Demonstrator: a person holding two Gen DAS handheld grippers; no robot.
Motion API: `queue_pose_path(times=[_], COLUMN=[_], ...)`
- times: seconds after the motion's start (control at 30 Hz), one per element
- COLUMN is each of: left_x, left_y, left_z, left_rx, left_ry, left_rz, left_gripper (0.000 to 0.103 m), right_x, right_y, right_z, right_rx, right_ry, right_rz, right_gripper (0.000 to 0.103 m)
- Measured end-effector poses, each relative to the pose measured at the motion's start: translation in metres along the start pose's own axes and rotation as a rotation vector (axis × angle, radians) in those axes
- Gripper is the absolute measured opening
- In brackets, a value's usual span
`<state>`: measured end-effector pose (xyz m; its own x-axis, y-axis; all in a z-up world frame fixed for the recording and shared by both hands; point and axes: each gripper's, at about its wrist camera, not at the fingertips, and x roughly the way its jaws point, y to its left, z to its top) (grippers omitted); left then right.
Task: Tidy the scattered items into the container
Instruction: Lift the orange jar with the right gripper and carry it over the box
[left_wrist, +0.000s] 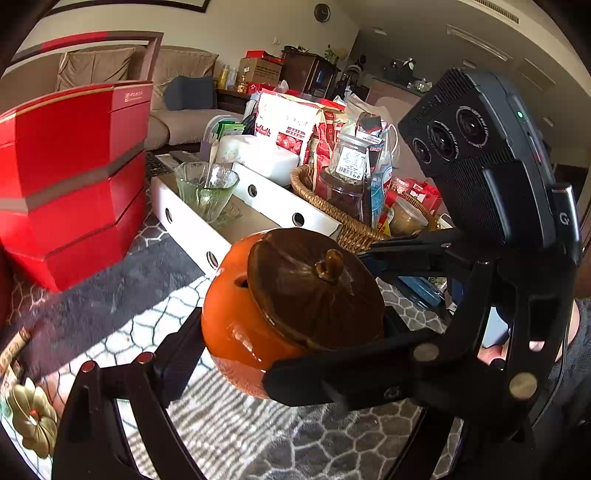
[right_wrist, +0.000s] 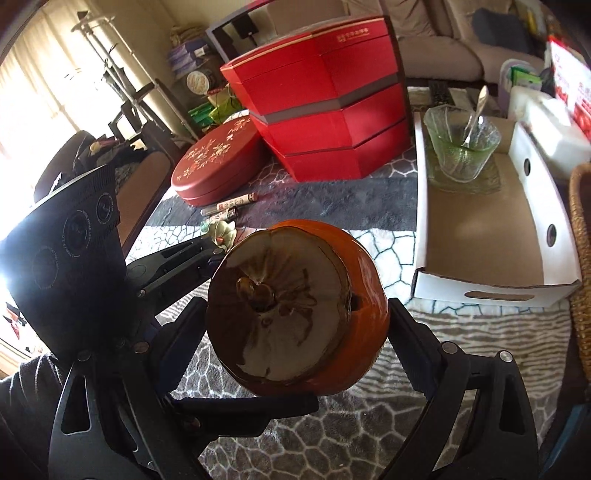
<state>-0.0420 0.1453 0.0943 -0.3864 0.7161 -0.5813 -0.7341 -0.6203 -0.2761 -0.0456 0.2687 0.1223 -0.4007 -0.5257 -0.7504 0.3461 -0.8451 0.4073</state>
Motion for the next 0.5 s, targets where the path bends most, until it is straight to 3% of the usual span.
queue_pose_path(times=[0.27, 0.5], left_x=[0.063, 0.125], left_y=[0.005, 0.028], left_z=[0.079, 0.093], left_rx=[0.047, -0.008], left_ry=[-0.011, 0.039], left_rz=[-0.068, -0.132], left_gripper=[0.091, 0.091], right_x=[-0.035, -0.017], right_y=[-0.086, -0.151], right_z=[0.053, 0.063], right_rx=[0.144, 0.287], right_ry=[-0.038, -0.056], right_rz=[-0.002, -0.011], right_gripper=[0.094, 0.094])
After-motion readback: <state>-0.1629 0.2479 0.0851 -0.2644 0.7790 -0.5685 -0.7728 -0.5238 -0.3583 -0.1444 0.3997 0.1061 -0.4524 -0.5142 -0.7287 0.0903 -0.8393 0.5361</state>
